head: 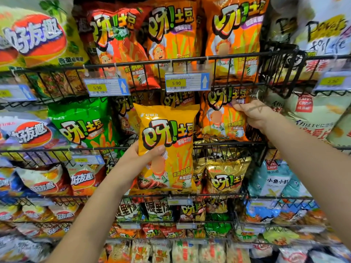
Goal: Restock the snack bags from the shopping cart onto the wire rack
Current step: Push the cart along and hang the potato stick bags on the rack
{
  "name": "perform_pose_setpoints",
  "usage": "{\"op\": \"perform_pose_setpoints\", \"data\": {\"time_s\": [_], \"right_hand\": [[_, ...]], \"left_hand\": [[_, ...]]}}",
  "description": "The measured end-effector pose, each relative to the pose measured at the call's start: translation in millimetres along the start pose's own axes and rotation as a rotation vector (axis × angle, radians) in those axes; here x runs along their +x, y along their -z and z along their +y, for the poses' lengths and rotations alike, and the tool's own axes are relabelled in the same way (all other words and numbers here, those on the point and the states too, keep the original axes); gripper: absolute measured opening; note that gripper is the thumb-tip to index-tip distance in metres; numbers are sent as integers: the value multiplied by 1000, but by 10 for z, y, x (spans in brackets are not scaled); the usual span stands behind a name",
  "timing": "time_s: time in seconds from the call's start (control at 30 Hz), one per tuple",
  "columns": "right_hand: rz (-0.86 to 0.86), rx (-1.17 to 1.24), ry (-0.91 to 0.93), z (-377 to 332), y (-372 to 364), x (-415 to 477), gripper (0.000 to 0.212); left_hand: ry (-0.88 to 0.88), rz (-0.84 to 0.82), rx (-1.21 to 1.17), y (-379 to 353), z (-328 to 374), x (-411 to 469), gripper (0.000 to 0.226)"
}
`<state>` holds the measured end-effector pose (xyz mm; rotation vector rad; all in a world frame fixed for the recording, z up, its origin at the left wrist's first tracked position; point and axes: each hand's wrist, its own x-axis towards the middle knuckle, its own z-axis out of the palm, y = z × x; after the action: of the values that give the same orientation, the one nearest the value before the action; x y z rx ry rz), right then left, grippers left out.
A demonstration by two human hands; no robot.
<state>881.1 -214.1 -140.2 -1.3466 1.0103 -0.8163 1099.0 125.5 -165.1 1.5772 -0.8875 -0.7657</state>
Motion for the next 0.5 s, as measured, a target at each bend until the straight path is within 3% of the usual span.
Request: {"op": "perform_pose_setpoints", "data": {"time_s": [0.07,0.2,0.27,0.37,0.5], "right_hand": [[4,-78,12,-5,29,30,25],[47,-162,18,31,88,85,57],[59,-217,18,62,113,114,59],[82,-620,39,95,224,95,71],[48,-456,63,62,170,-59,60]], "left_hand": [[-4,-8,0,5,-20,36,55],[-5,-39,-8,-3,-22,67,64],[-10,-56,-17,-8,-35,80,59],[-7,-65,-34,-3,-58,88,59],[-17,-77,-56,-14,-63,102,71]]}}
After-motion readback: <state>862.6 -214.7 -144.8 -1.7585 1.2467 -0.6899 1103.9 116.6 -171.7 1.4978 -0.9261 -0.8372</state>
